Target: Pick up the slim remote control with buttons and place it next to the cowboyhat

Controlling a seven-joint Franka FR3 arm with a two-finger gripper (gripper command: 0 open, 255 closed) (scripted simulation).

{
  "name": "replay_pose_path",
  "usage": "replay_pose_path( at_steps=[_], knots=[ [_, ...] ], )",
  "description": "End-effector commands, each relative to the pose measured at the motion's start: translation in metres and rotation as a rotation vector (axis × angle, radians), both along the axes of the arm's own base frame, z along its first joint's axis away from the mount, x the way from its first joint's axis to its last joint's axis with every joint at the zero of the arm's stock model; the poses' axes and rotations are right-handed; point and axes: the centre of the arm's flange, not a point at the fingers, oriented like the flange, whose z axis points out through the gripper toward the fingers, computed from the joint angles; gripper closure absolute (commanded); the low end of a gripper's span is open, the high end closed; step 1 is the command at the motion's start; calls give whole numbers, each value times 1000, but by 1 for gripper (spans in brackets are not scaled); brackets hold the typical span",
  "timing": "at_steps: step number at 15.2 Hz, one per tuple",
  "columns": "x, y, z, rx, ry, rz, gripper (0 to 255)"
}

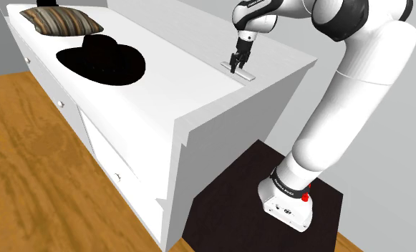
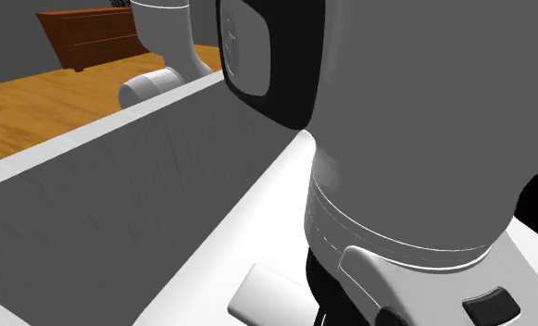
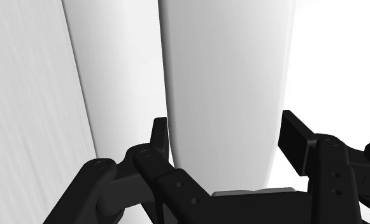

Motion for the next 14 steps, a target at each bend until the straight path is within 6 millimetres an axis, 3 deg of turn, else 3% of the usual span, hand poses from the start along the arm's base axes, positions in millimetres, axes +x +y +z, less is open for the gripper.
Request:
replay_pose_path(
  at_steps=[1, 14],
  knots=[
    [2, -1, 10, 0, 0, 0, 255],
    [2, -1, 79, 0, 0, 0, 255]
  ],
)
